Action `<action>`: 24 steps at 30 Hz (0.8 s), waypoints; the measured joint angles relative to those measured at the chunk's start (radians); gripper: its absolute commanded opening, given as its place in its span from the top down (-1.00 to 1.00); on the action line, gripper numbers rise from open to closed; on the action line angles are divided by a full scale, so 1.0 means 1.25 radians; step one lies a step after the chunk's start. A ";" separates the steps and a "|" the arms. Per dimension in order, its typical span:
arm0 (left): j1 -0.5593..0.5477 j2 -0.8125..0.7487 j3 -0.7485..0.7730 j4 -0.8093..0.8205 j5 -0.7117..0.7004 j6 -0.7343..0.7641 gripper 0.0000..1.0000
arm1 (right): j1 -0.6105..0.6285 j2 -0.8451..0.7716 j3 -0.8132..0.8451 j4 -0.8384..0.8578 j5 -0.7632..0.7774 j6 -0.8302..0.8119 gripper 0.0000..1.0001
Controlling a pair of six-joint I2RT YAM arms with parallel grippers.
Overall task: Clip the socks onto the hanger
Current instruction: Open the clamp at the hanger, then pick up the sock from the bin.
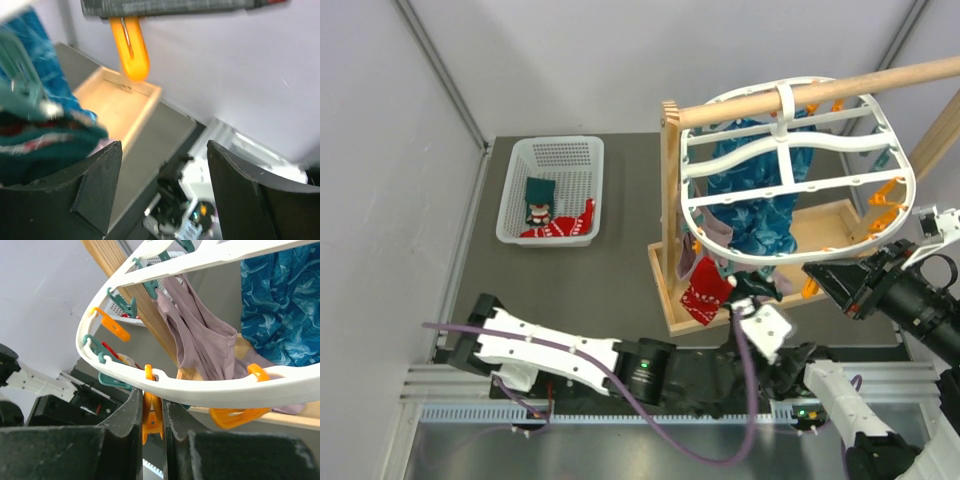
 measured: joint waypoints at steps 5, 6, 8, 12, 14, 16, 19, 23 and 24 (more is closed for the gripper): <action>0.019 -0.219 -0.208 0.011 0.156 -0.068 -0.38 | 0.000 0.000 -0.011 0.002 0.002 -0.004 1.00; 0.022 -0.271 -0.237 0.009 0.168 -0.081 -0.38 | 0.000 -0.002 -0.014 0.003 0.002 -0.004 1.00; 0.024 -0.373 -0.277 -0.006 0.176 -0.107 -0.37 | 0.000 -0.004 -0.021 0.005 0.001 -0.004 1.00; 0.024 -0.510 -0.289 -0.110 0.115 -0.164 -0.37 | 0.000 -0.005 -0.025 0.006 0.000 -0.007 1.00; 0.025 -0.531 -0.287 -0.191 0.056 -0.193 -0.38 | 0.000 -0.009 -0.028 0.009 0.001 -0.011 1.00; 0.026 -0.524 -0.288 -0.296 -0.028 -0.242 -0.40 | 0.000 -0.016 -0.039 0.012 0.001 -0.013 1.00; 0.053 -0.490 -0.293 -0.469 -0.131 -0.339 -0.39 | 0.000 -0.021 -0.047 0.013 0.001 -0.013 1.00; 0.216 -0.456 -0.342 -0.625 -0.168 -0.456 -0.39 | 0.004 -0.021 -0.051 0.014 0.002 -0.018 1.00; 0.262 -0.456 -0.359 -0.649 -0.171 -0.475 -0.40 | 0.005 -0.022 -0.051 0.014 0.002 -0.018 1.00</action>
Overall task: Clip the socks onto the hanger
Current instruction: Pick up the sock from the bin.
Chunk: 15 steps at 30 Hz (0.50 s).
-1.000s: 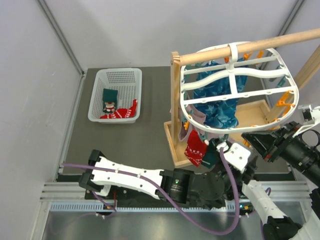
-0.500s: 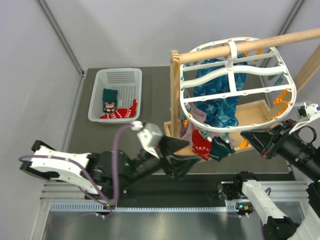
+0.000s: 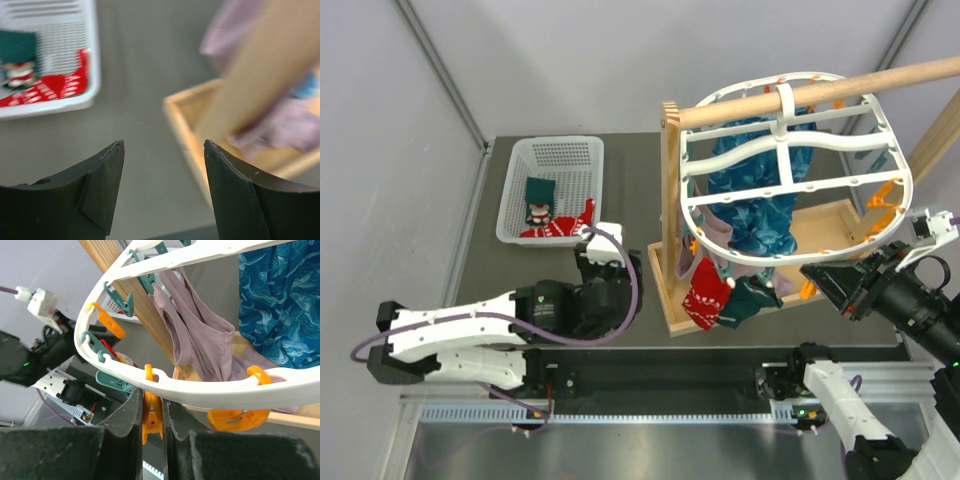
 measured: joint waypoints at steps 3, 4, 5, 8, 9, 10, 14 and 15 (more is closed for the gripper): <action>0.091 -0.009 -0.042 -0.047 -0.018 -0.055 -0.39 | 0.005 -0.003 -0.003 0.002 0.003 0.000 1.00; 0.115 -0.020 -0.060 -0.047 -0.018 -0.071 -0.39 | 0.007 -0.005 -0.007 0.002 0.005 -0.001 1.00; 0.143 -0.031 -0.075 -0.048 -0.016 -0.080 -0.38 | 0.007 -0.008 -0.011 0.003 0.005 0.000 1.00; 0.299 -0.077 -0.130 -0.005 0.036 -0.058 -0.34 | 0.010 -0.009 -0.016 0.003 0.006 0.000 1.00; 0.359 -0.085 -0.139 0.009 0.072 -0.047 -0.33 | 0.010 -0.009 -0.016 0.004 0.006 0.000 1.00; 0.451 -0.083 -0.140 0.028 0.125 -0.023 -0.32 | 0.010 -0.009 -0.016 0.004 0.005 0.000 1.00; 0.723 0.016 -0.099 0.085 0.295 0.046 -0.38 | 0.013 -0.009 -0.016 0.004 0.006 -0.001 1.00; 0.793 0.072 -0.076 0.105 0.357 0.067 -0.39 | 0.015 -0.009 -0.016 0.004 0.006 -0.001 1.00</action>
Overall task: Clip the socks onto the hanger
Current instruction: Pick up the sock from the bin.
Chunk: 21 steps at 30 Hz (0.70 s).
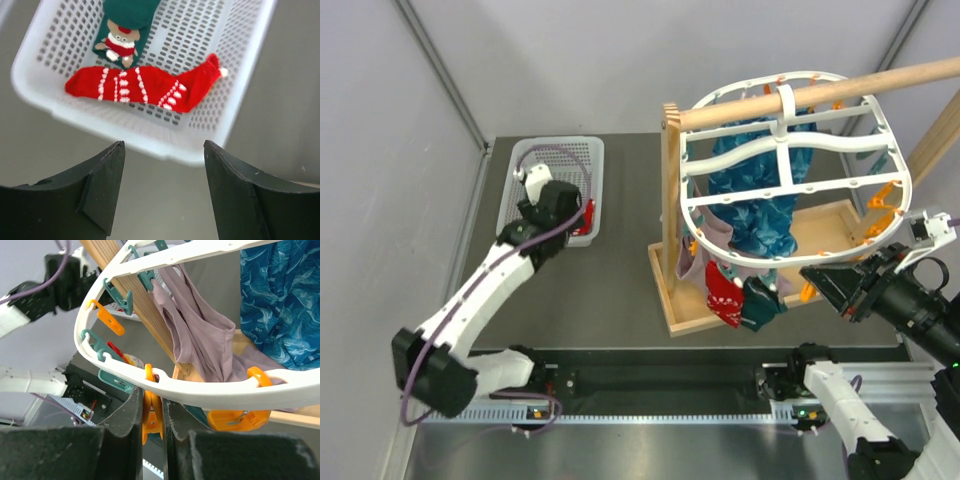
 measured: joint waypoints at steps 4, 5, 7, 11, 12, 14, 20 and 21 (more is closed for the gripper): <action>0.142 0.171 0.087 0.030 0.173 0.039 -0.26 | 0.002 -0.001 -0.009 0.002 0.002 0.000 1.00; 0.174 0.219 0.112 0.044 0.224 0.045 -0.20 | 0.003 -0.001 -0.010 0.000 0.002 0.000 1.00; 0.210 0.280 0.144 0.070 0.296 0.060 -0.17 | 0.004 -0.001 -0.010 0.001 0.002 0.000 1.00; 0.255 0.383 0.179 0.113 0.385 0.081 -0.01 | 0.008 -0.001 -0.010 0.001 0.002 0.000 1.00; 0.260 0.401 0.182 0.118 0.399 0.087 0.00 | 0.008 -0.001 -0.010 0.001 0.002 0.000 1.00; 0.263 0.429 0.182 0.121 0.428 0.098 0.00 | 0.008 -0.001 -0.010 0.001 0.002 0.000 1.00; 0.262 0.429 0.124 0.178 0.509 0.101 -0.03 | 0.008 -0.001 -0.010 0.001 0.002 0.000 1.00; 0.262 0.426 0.107 0.189 0.522 0.100 -0.04 | 0.008 -0.001 -0.010 0.001 0.002 0.000 1.00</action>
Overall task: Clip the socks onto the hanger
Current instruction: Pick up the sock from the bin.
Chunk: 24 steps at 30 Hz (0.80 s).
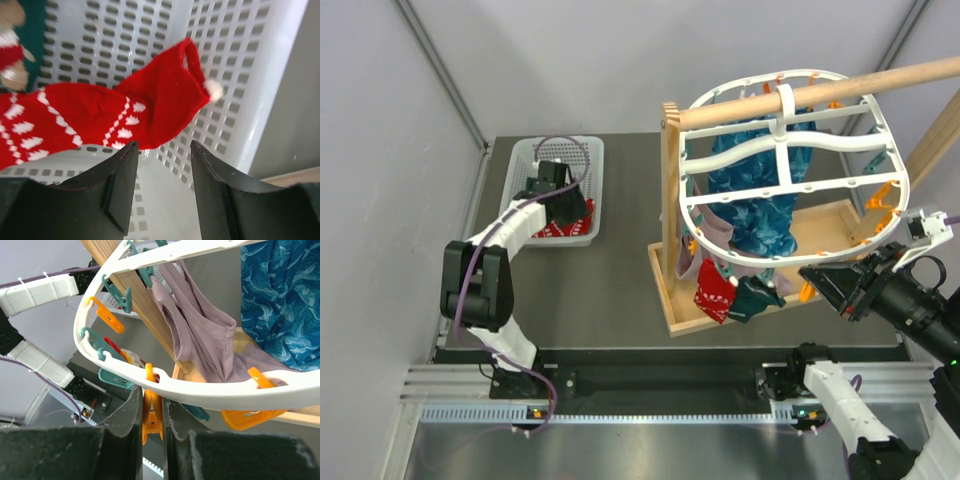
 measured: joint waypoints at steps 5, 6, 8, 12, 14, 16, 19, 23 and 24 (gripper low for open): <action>0.000 -0.003 -0.046 0.029 0.028 -0.007 -0.08 | 0.003 0.000 0.000 0.000 0.000 0.000 1.00; 0.000 -0.002 -0.048 0.033 0.031 -0.009 -0.08 | 0.003 0.000 0.000 0.000 0.000 0.000 1.00; 0.000 0.003 -0.047 0.047 0.033 -0.013 -0.07 | 0.003 0.000 0.000 0.000 0.000 0.000 1.00; 0.000 0.045 -0.032 0.071 0.031 -0.021 0.00 | 0.003 0.000 0.000 0.000 0.000 0.000 1.00; 0.000 0.077 -0.017 0.077 0.029 -0.023 0.06 | 0.003 0.000 0.000 0.000 0.000 0.000 1.00; 0.000 0.109 0.002 0.081 0.028 -0.028 0.34 | 0.004 0.000 -0.001 0.000 0.000 0.000 1.00; 0.000 0.144 0.035 0.083 0.022 -0.028 0.75 | 0.004 -0.001 -0.006 0.001 -0.002 0.000 1.00; -0.001 0.156 0.092 0.060 -0.013 -0.012 1.00 | 0.004 -0.001 -0.020 0.006 -0.005 0.001 1.00; -0.001 0.156 0.111 0.052 -0.023 -0.005 1.00 | 0.004 -0.001 -0.021 0.005 -0.005 0.001 1.00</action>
